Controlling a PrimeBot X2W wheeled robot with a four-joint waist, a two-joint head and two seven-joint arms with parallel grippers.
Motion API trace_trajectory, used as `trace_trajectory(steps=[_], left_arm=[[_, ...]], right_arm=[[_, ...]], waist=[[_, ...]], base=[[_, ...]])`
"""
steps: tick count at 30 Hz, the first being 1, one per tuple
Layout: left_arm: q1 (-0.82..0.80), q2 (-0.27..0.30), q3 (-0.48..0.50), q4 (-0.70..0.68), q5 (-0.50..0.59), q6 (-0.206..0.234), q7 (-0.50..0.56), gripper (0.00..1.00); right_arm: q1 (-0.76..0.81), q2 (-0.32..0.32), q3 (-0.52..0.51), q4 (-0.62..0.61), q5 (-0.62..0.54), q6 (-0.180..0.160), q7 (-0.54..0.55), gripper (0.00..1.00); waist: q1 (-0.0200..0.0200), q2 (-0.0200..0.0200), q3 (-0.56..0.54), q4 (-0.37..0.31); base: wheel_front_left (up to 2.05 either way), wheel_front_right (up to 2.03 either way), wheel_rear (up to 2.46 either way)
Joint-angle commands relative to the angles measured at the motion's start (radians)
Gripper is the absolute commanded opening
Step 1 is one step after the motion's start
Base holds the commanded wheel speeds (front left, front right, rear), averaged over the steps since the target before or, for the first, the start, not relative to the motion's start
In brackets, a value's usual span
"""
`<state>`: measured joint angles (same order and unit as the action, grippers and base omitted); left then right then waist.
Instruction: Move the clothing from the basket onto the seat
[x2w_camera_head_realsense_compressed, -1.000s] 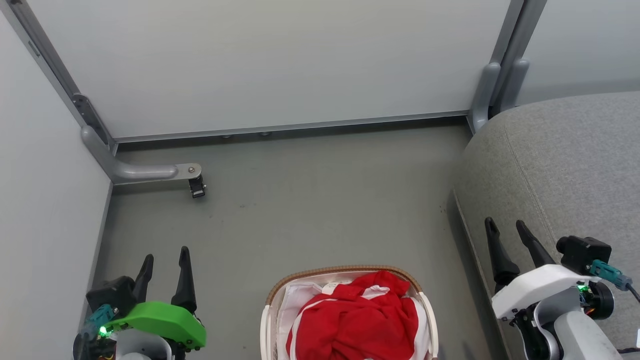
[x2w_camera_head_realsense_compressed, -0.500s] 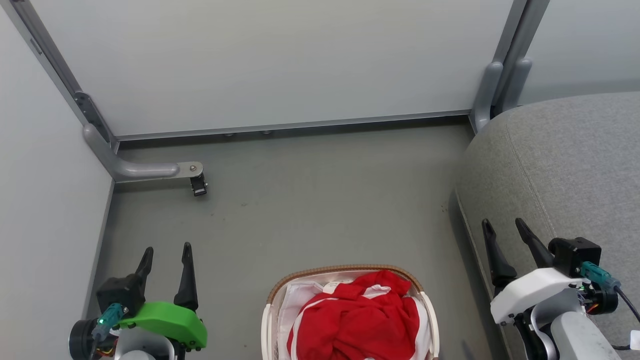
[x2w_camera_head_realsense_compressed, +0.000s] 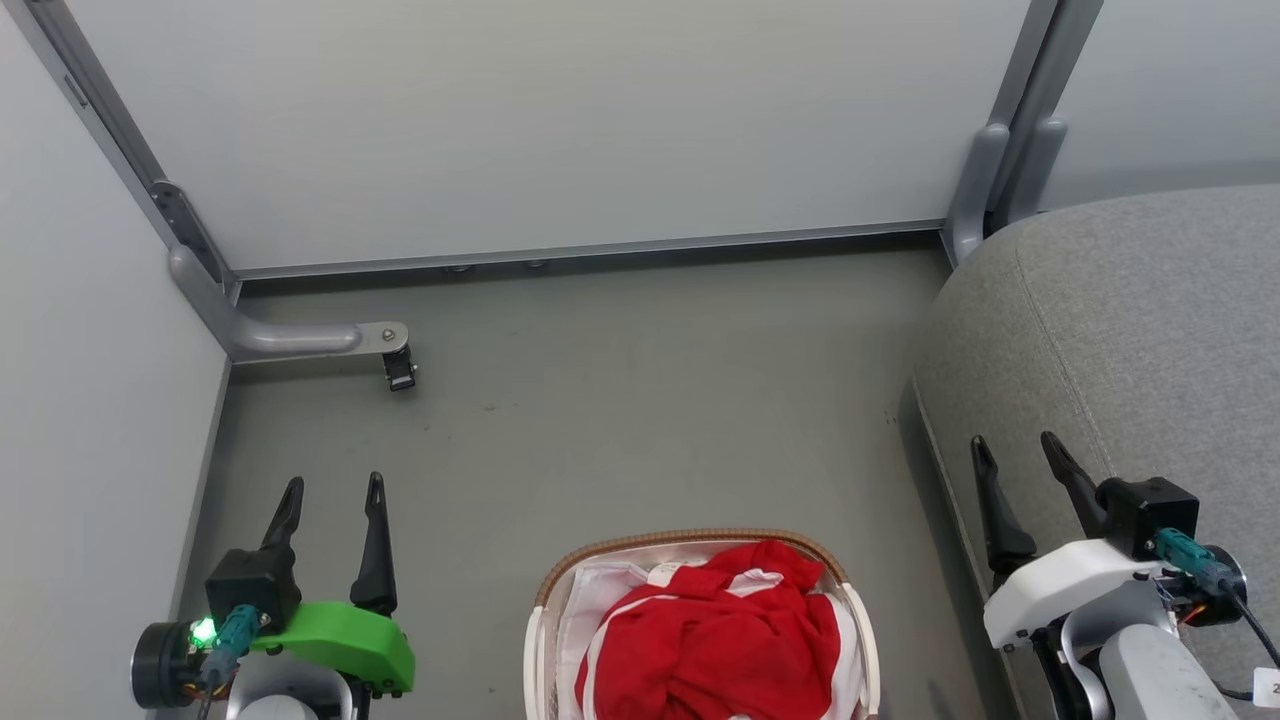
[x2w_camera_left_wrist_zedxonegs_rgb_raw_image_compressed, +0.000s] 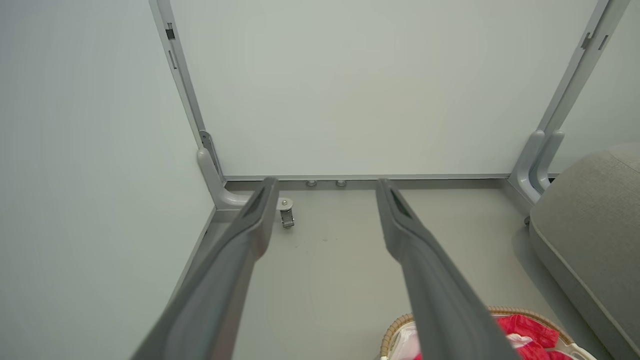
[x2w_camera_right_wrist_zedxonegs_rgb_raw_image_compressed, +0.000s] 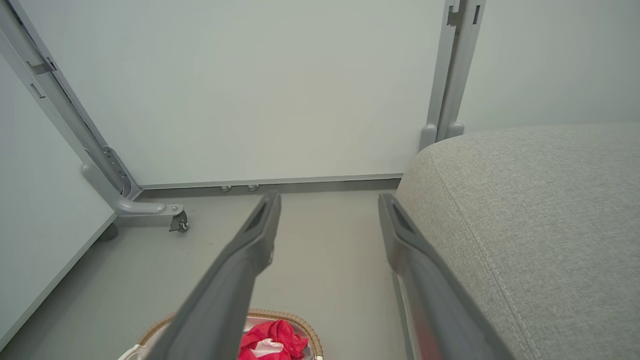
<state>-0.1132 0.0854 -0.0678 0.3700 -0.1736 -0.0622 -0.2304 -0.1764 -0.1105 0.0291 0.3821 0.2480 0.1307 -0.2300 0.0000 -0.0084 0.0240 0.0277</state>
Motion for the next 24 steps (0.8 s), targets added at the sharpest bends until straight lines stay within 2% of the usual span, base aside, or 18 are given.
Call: trace_trajectory(steps=[1,7,17,24], left_arm=[[-0.005,0.0,0.003,-0.003,0.023,-0.004,-0.008,1.0],[-0.009,-0.01,-0.016,-0.004,0.072,-0.017,-0.019,1.0],[-0.091,-0.029,-0.089,0.008,0.14,-0.033,-0.037,1.0],[-0.147,-0.033,-0.142,0.021,0.108,-0.028,-0.034,1.0]], right_arm=[[-0.004,-0.002,-0.001,0.003,-0.024,0.0,-0.009,1.0],[-0.027,0.001,0.012,-0.001,-0.06,0.0,-0.019,1.0],[-0.103,-0.013,0.023,-0.033,-0.106,0.0,-0.037,1.0],[-0.161,-0.015,0.032,-0.052,-0.096,0.0,-0.036,1.0]], waist=[[0.0,0.0073,0.002,-0.001],[0.0,0.0077,0.04,-0.019],[0.0,0.0083,0.203,-0.075],[0.0,0.0084,0.312,-0.117]], base=[[0.0,0.0,0.0],[0.0,0.0,0.0],[0.0,0.0,0.0],[0.0,0.0,0.0]])
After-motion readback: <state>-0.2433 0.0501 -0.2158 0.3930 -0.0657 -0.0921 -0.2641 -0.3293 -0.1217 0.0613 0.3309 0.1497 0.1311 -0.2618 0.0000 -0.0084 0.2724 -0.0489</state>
